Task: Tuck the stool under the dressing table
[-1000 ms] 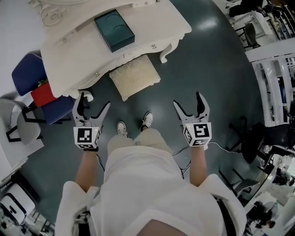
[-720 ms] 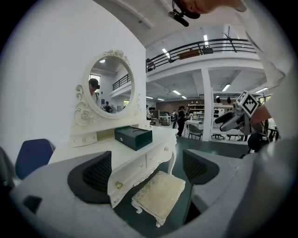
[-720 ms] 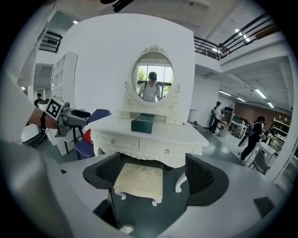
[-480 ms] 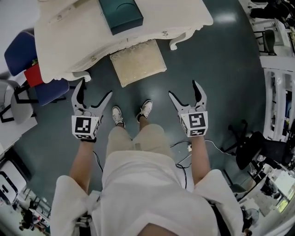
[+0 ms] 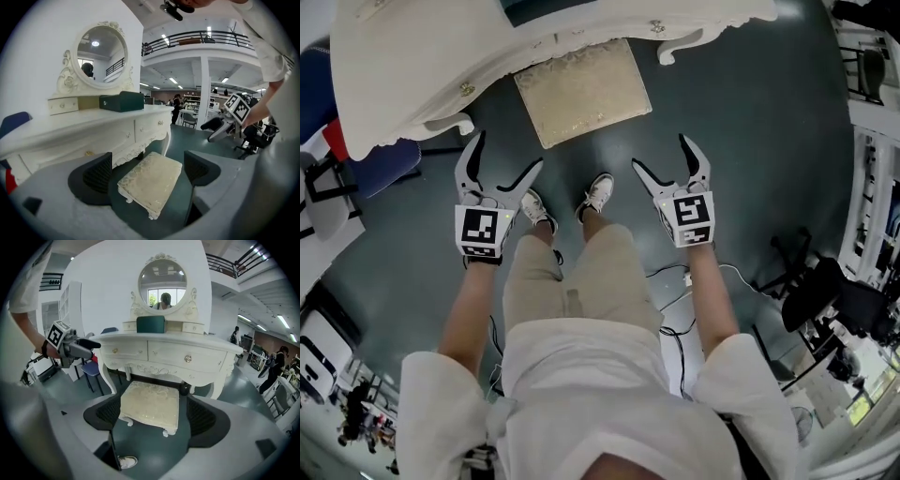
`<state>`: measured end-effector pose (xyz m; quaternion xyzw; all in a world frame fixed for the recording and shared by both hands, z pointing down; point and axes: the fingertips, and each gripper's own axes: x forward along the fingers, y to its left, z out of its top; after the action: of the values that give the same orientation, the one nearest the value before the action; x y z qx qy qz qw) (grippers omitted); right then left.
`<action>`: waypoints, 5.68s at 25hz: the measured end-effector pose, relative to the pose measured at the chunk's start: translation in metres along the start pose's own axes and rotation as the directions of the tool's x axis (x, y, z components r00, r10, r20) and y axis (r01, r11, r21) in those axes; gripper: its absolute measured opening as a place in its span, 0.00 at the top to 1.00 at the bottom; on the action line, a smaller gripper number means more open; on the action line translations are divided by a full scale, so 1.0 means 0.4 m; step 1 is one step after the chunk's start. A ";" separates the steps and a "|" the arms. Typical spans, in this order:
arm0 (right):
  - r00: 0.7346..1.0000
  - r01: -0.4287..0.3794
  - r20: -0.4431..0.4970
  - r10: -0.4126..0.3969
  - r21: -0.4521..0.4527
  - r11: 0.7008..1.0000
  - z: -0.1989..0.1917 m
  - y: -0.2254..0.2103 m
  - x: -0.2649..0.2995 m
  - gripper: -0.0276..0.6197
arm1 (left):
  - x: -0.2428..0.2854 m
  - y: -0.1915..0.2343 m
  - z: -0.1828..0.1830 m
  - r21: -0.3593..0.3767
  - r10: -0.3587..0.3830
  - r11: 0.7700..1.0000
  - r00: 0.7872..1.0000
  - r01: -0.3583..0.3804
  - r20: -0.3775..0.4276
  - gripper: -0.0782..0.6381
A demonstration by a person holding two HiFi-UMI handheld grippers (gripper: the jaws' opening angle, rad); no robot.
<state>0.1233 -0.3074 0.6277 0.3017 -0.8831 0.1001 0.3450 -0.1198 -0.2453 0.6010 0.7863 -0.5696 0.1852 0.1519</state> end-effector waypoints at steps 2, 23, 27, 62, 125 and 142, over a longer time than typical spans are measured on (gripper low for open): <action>0.999 -0.018 -0.033 0.018 0.001 1.000 -0.051 0.000 0.041 0.31 | 0.033 -0.015 -0.057 -0.044 -0.005 0.999 1.000 0.004 -0.024 0.23; 0.966 -0.036 -0.257 -0.005 -0.151 0.988 -0.426 -0.105 0.424 0.30 | 0.356 -0.085 -0.587 -0.065 -0.046 0.997 0.960 0.029 -0.276 0.23; 0.959 -0.040 -0.283 -0.013 -0.181 0.983 -0.457 -0.124 0.484 0.30 | 0.379 -0.085 -0.638 -0.075 -0.047 0.997 0.953 0.025 -0.300 0.23; 0.863 -0.031 -0.502 -0.050 -0.151 0.988 -0.533 -0.174 0.627 0.37 | 0.447 -0.079 -0.782 -0.105 0.019 0.993 0.925 -0.063 -0.380 0.40; 0.936 0.012 -0.345 -0.064 -0.148 0.989 -0.323 -0.211 0.870 0.38 | 0.594 0.217 -0.720 -0.131 0.015 0.989 0.928 -0.069 -0.373 0.39; 0.937 -0.002 -0.346 -0.057 -0.168 0.986 -0.280 -0.232 0.915 0.38 | 0.620 0.255 -0.702 -0.148 0.025 0.985 0.934 -0.083 -0.357 0.38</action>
<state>0.0281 -0.5080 0.9531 0.2616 -0.8088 0.0734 0.5216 -0.1801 -0.3582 0.9674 0.7091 -0.5676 0.2812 0.3098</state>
